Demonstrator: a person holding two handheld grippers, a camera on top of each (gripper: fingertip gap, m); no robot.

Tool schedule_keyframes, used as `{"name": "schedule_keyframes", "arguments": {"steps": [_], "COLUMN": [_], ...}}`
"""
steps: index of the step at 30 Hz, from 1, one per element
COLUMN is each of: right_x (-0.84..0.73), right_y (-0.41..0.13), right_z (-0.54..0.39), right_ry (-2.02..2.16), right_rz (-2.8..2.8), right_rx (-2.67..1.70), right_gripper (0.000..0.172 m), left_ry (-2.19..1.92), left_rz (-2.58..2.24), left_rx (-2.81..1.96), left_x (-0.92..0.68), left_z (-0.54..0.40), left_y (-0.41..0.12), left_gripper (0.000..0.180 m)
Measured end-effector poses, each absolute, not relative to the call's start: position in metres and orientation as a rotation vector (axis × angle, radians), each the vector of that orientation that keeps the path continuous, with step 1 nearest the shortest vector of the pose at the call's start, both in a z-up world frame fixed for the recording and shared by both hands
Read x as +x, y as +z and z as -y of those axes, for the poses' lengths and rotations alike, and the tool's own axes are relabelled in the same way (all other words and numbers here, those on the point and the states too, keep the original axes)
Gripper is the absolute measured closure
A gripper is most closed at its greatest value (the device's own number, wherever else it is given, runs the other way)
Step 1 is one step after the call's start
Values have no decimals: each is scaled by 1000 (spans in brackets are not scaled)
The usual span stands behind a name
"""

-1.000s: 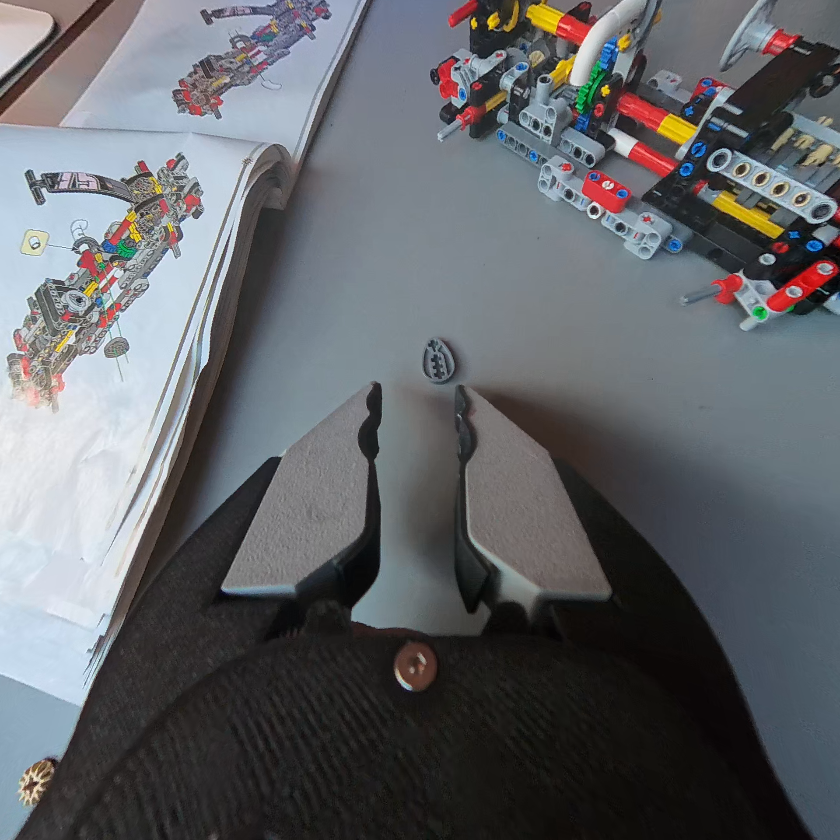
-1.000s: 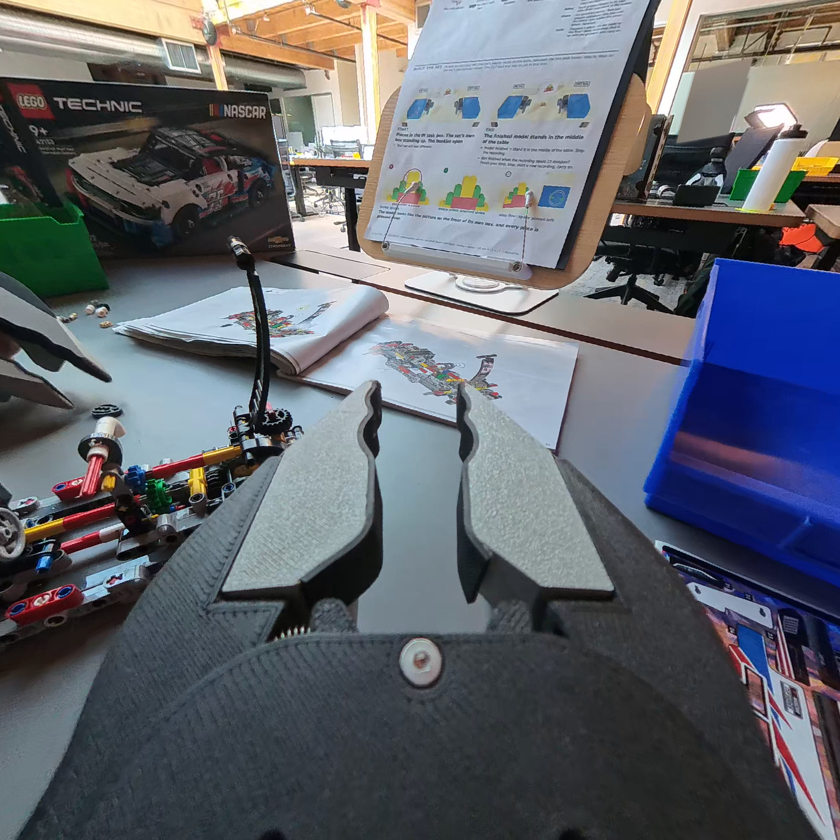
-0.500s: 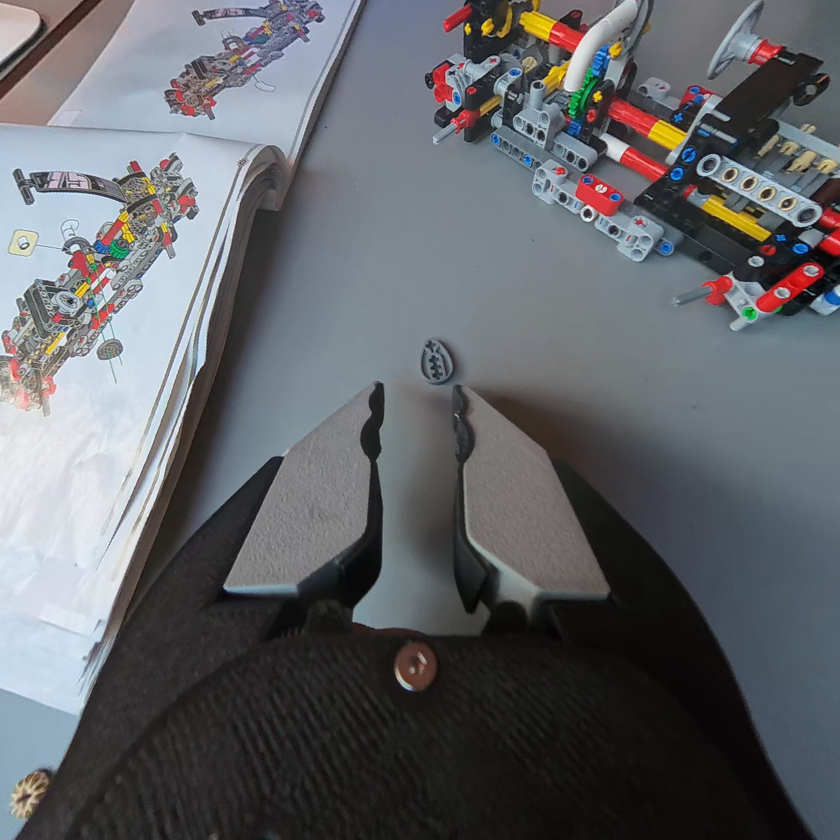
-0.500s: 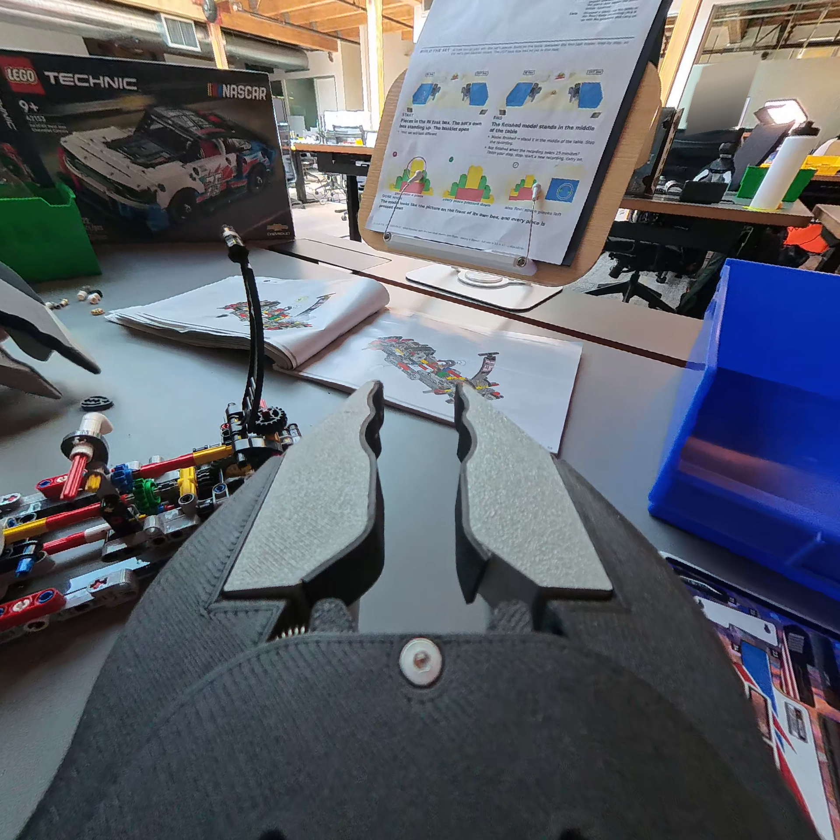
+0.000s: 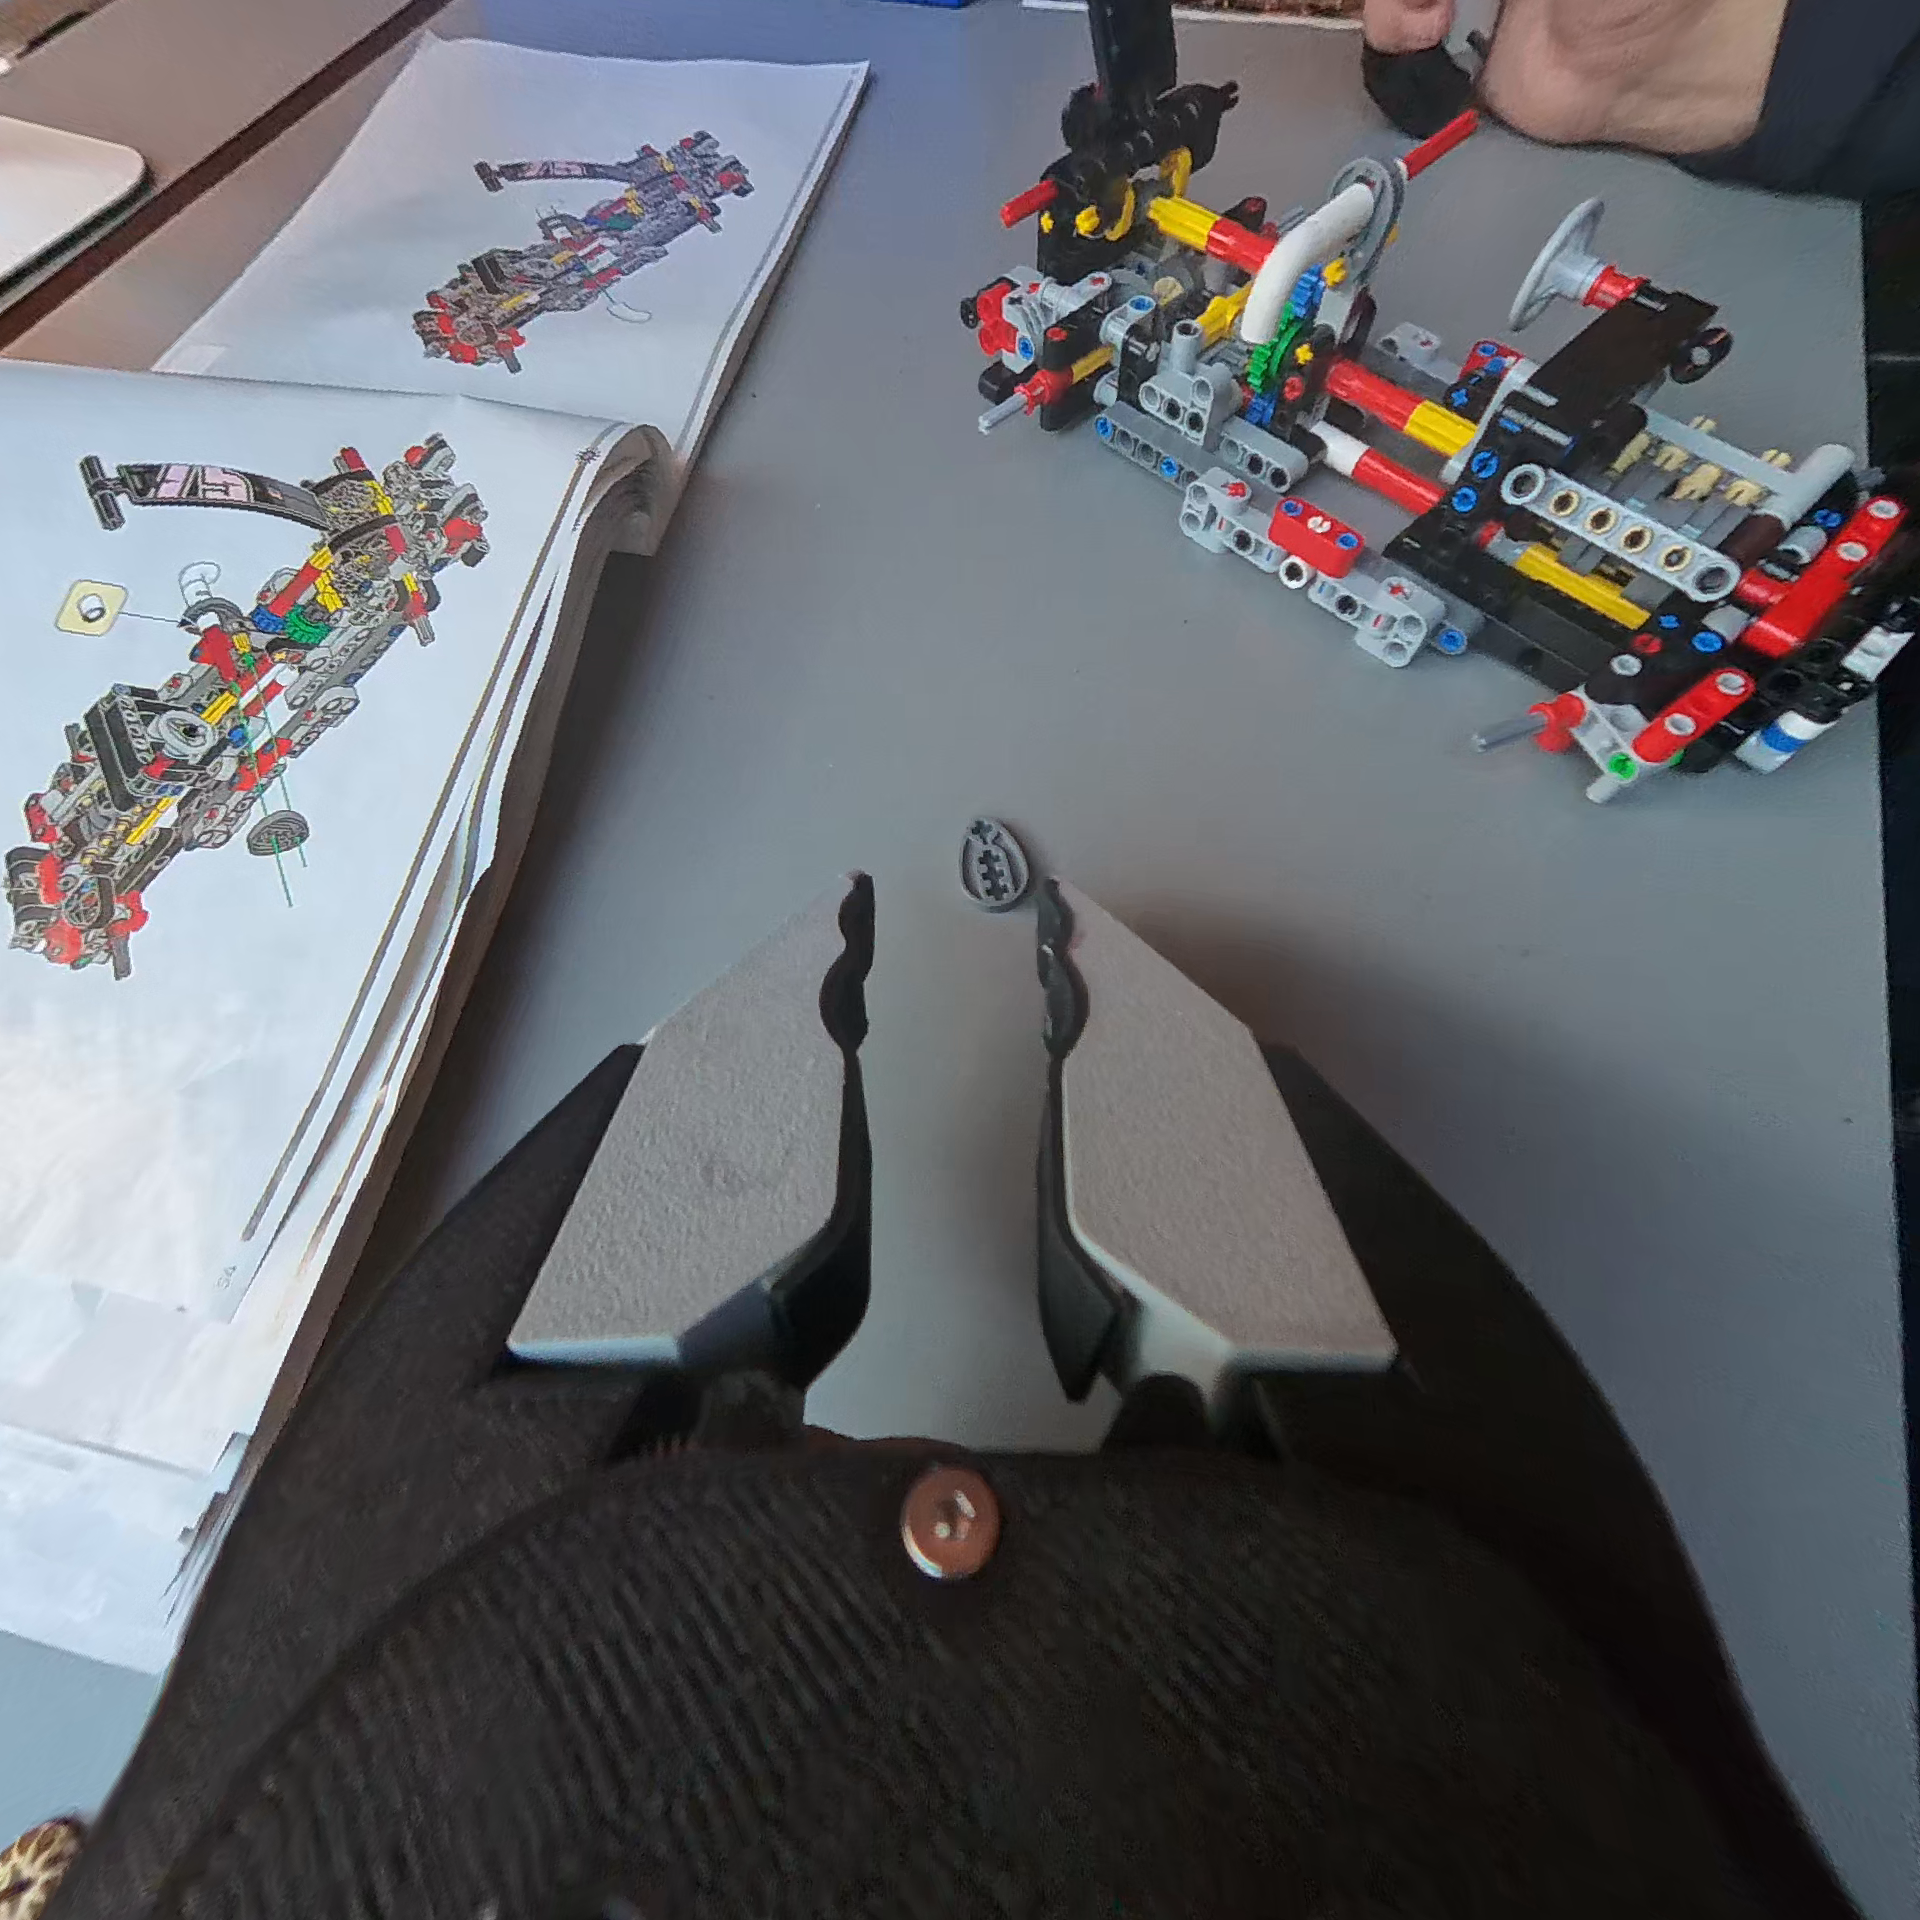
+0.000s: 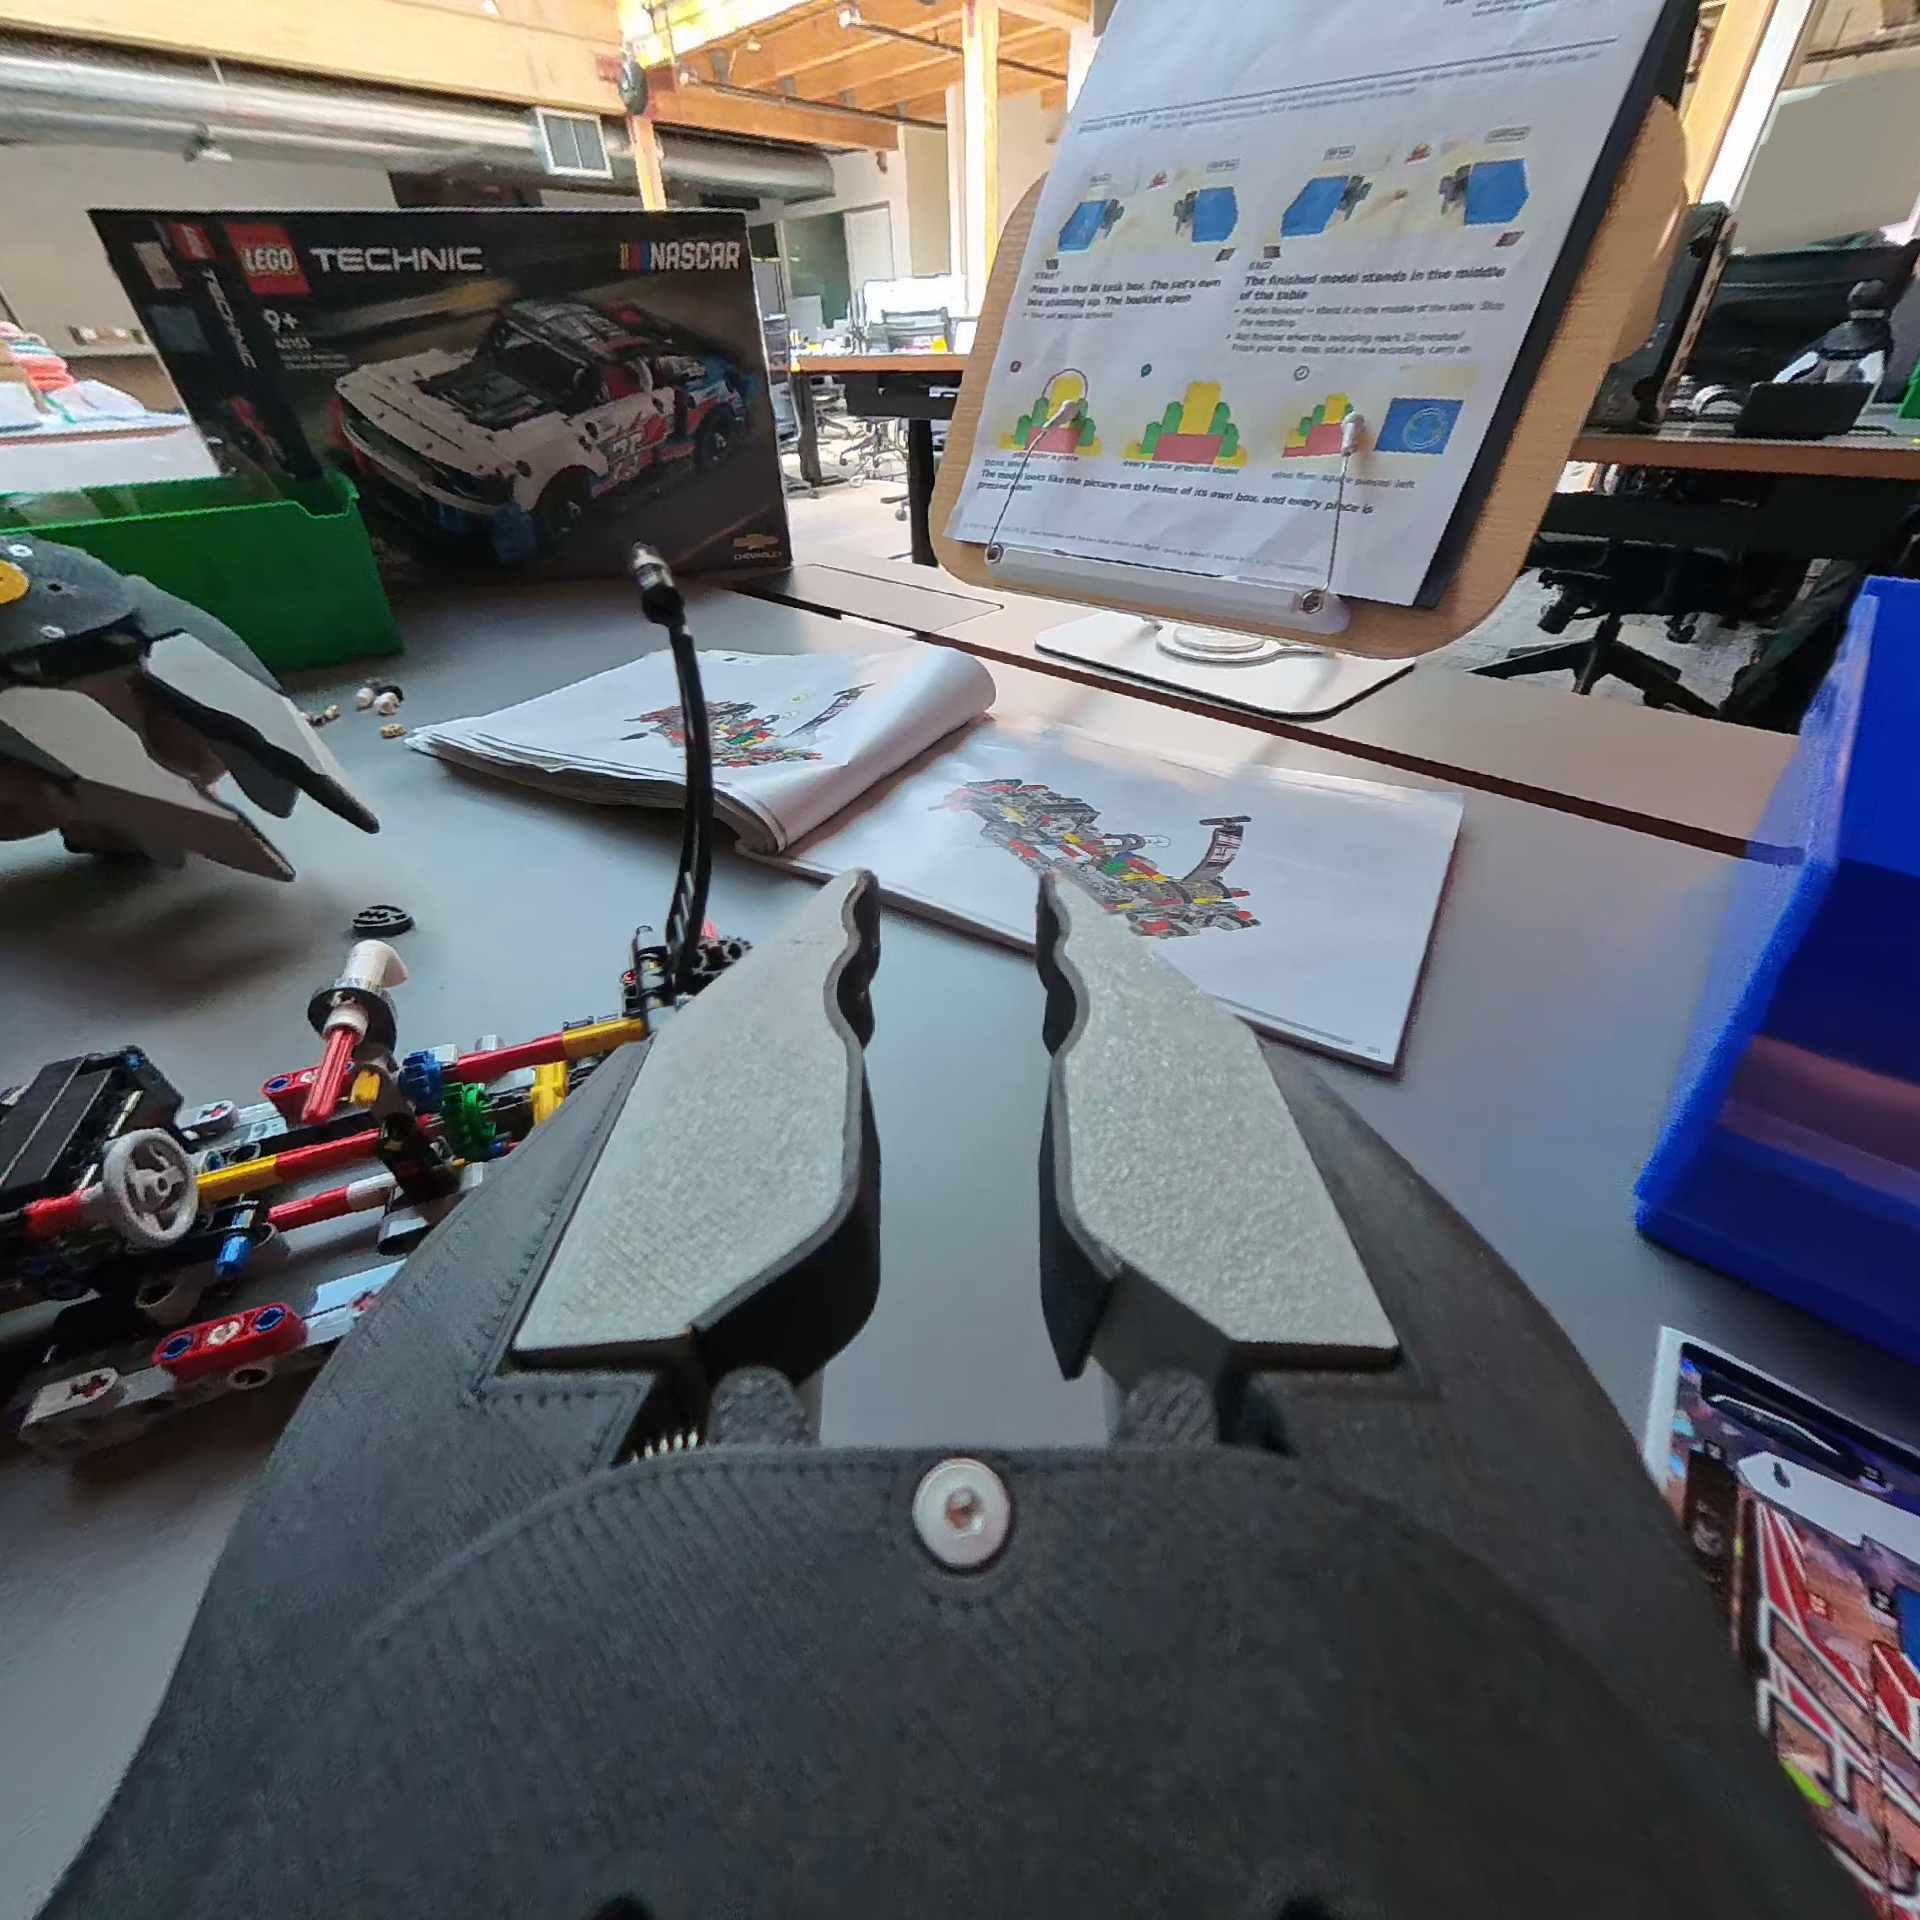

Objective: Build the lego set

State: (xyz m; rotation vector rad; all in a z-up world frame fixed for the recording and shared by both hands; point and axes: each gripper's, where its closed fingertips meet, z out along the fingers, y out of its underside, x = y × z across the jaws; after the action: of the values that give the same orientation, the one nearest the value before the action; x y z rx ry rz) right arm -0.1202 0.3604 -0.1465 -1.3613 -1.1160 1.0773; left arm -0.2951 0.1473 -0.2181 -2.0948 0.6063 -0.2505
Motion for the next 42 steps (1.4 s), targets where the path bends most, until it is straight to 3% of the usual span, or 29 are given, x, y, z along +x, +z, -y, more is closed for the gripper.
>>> {"name": "schedule_keyframes", "arguments": {"steps": [6, 9, 42], "right_x": [-121, -121, -124], "right_y": [-149, -151, -173], "right_z": [-349, -346, -360], "right_ry": [1071, 1071, 837], "right_rz": [1175, 1206, 1252], "right_rx": [-1342, -1339, -1445], "right_gripper": [156, 172, 172], "left_ry": [-141, -110, -133], "left_rz": [-641, -633, -633], "left_rx": [-2079, -2055, -2098], "left_x": [-296, -297, -297], "left_z": [-148, -148, -149], "left_y": [-219, -216, -222], "left_gripper": [151, 152, 152]}}
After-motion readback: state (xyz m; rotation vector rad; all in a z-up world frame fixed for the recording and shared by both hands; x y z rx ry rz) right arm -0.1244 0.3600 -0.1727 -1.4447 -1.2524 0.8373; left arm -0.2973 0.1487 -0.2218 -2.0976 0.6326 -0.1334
